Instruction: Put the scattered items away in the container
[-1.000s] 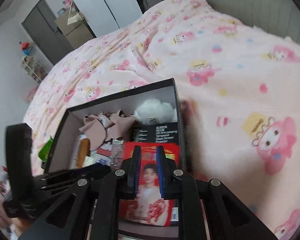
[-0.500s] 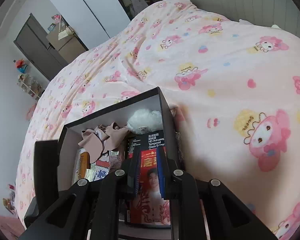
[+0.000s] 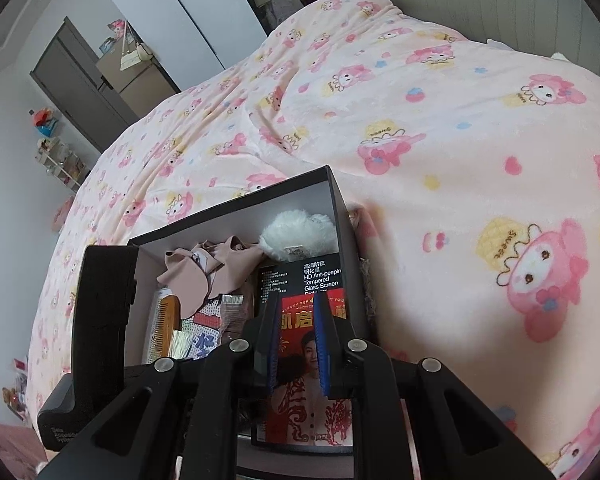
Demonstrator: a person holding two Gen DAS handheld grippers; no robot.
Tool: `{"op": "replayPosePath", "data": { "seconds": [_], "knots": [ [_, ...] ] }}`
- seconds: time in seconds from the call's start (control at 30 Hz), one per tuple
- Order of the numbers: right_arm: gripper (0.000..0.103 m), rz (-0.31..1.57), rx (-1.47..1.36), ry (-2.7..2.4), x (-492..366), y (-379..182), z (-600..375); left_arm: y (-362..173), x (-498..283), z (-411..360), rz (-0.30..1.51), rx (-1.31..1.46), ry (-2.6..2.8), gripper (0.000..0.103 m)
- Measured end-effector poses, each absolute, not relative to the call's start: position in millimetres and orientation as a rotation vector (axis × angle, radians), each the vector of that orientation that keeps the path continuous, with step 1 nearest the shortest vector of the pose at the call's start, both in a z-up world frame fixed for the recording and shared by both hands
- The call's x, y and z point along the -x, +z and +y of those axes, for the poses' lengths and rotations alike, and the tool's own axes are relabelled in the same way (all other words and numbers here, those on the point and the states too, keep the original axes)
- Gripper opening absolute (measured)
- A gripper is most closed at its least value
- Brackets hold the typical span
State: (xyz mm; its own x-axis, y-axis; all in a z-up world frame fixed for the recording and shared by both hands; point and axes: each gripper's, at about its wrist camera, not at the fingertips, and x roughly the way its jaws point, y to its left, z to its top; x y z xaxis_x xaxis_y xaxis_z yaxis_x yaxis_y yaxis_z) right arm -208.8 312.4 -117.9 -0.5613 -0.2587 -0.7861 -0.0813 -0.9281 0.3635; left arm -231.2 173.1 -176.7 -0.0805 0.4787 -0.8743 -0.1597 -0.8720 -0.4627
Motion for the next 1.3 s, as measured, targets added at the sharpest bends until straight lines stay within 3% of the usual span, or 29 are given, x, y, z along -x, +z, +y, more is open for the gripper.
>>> {"op": "replayPosePath", "data": {
  "seconds": [0.13, 0.5, 0.87, 1.13, 1.3],
  "knots": [
    [0.013, -0.561, -1.416, -2.653, 205, -117, 316, -156, 216, 154, -0.472, 1.623, 2.036, 0.046],
    [0.014, -0.286, -1.326, -2.706, 148, -100, 262, -85, 140, 89, -0.329, 1.302, 2.324, 0.046],
    [0.014, -0.201, -1.273, -2.508, 96, -101, 158, -94, 78, -15, -0.524, 1.369, 2.415, 0.042],
    [0.014, -0.125, -1.273, -2.308, 117, -112, 44, -121, 85, -166, -0.949, 1.621, 2.61, 0.042],
    [0.014, -0.094, -1.322, -2.157, 131, -138, -16, -143, 107, -219, -0.883, 1.759, 2.611, 0.042]
  ]
}}
